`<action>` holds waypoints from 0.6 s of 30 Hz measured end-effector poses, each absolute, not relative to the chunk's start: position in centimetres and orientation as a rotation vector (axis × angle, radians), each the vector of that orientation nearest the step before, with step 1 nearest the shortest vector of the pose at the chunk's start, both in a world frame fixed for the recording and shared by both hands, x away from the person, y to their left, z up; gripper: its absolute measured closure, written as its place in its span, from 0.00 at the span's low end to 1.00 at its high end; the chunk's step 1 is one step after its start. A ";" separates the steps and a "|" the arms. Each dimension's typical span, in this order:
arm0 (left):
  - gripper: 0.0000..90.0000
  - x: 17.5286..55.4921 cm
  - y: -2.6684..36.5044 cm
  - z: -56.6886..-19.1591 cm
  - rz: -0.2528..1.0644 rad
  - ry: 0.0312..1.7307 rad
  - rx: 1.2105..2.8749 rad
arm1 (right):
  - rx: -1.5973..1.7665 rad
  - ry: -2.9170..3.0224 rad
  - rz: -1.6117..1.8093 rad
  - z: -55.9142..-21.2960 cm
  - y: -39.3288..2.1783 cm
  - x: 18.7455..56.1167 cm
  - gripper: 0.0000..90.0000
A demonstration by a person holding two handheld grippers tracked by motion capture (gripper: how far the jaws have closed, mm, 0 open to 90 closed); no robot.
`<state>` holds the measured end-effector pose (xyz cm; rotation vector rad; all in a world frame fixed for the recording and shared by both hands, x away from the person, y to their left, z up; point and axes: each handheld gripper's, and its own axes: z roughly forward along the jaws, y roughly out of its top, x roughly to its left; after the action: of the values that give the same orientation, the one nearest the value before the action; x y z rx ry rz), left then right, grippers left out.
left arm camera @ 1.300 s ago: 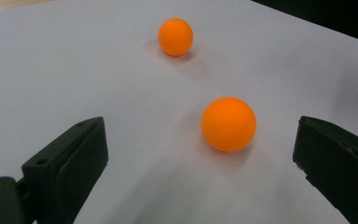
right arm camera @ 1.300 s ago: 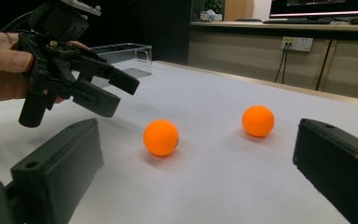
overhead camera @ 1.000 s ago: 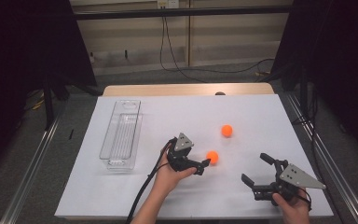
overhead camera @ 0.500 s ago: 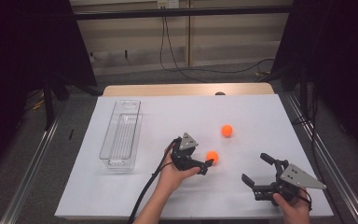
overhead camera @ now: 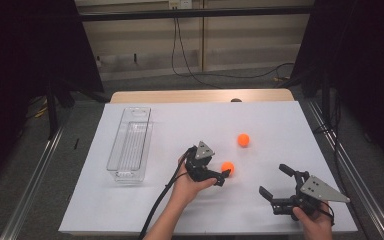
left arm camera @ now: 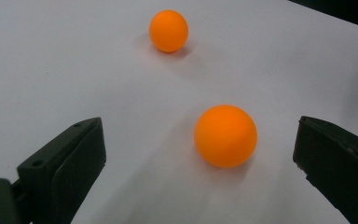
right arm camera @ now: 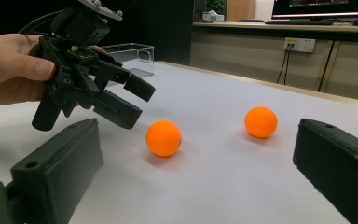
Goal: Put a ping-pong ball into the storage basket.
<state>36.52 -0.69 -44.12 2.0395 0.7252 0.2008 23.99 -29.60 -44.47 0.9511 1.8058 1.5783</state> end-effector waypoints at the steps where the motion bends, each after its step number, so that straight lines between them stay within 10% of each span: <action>1: 0.03 36.5 -0.7 -44.1 0.200 0.725 2.039 | 0.949 1.806 1.580 -44.5 -29.6 24.0 0.01; 18: 0.04 36.5 -1.3 -44.6 0.195 0.722 2.071 | 0.963 1.793 1.579 -44.5 -29.8 24.1 0.01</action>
<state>36.52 -1.32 -44.60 2.0710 0.7223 0.1951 24.08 -29.81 -44.47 0.9630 1.7928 1.5795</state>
